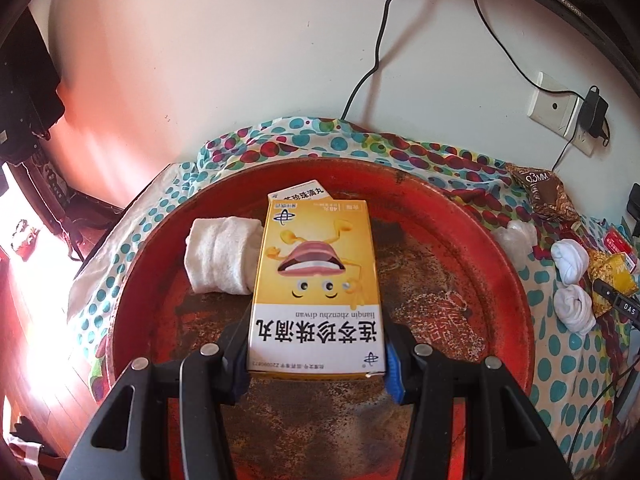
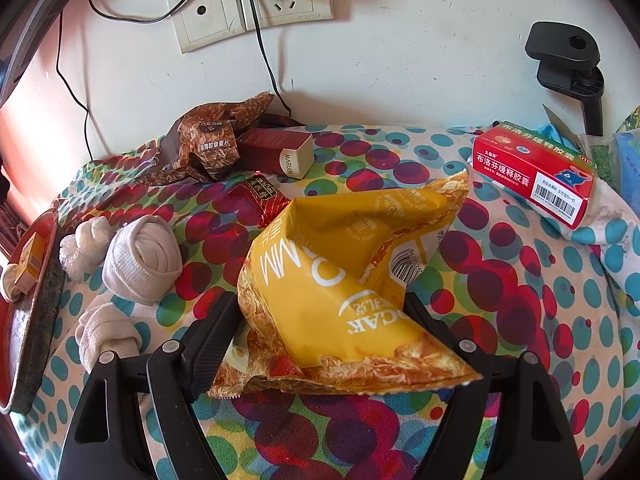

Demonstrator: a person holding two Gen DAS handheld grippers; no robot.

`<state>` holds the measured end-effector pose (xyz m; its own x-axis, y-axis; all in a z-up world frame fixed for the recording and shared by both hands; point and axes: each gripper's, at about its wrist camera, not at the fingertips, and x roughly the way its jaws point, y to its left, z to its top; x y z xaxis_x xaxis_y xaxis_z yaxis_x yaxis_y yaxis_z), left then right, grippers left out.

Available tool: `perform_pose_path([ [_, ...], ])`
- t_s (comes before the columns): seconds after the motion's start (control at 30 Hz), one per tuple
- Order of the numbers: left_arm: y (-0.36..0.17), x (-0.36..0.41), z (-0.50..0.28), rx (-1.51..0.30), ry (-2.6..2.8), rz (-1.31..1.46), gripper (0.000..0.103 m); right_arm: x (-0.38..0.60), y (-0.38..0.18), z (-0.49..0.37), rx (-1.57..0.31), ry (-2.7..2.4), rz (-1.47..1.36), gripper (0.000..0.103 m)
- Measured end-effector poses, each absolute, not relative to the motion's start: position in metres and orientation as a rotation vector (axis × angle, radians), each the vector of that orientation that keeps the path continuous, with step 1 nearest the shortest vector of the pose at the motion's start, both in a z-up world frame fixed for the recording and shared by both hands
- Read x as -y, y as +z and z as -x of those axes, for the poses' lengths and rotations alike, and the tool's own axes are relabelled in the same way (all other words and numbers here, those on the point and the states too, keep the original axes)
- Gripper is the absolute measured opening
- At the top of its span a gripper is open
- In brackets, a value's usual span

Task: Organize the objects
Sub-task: 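Carry the second box into the red tray and open the left tool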

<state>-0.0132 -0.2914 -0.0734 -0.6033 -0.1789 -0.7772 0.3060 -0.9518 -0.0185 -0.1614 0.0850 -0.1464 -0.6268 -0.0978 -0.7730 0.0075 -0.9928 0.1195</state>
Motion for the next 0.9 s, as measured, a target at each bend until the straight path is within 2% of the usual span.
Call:
perform_pose_path([
  [0.9, -0.095, 0.378, -0.002, -0.342, -2.413, -1.283, 0.052, -0.084, -0.147, 0.164, 0.149, -2.804, -1.354, 0.079],
])
